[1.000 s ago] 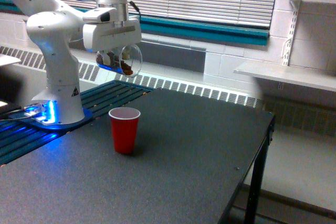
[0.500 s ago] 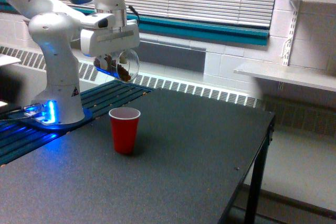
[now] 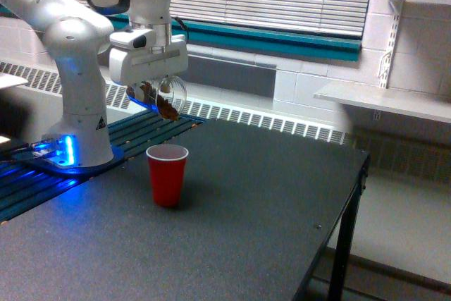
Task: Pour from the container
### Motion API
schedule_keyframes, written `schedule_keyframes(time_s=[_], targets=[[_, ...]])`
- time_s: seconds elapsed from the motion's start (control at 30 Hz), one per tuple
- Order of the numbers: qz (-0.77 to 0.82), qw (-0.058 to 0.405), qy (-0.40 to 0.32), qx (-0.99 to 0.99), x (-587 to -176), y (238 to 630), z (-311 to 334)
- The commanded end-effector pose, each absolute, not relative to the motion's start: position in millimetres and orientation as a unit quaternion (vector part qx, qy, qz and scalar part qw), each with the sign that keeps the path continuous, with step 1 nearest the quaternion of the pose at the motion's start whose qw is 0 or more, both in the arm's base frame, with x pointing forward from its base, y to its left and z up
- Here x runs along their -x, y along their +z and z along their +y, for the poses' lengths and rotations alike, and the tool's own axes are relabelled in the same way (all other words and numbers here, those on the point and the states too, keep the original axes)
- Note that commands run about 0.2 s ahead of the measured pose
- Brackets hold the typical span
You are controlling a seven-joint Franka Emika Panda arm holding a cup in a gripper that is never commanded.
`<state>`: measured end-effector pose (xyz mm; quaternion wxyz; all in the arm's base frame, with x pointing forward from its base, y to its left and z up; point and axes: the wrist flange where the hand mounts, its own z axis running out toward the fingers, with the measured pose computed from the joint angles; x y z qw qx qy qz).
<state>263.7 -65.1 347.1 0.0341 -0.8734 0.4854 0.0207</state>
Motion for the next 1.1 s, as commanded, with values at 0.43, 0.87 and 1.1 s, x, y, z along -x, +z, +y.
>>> schedule_keyframes(time_s=[0.43, 0.87, 1.1], targets=[[0.502, 0.007, 0.063, 0.862, -257, 316, -32], [0.485, -0.009, 0.063, 0.872, -254, 308, -30], [0.49, -0.018, 0.056, 0.87, -251, 307, -41]])
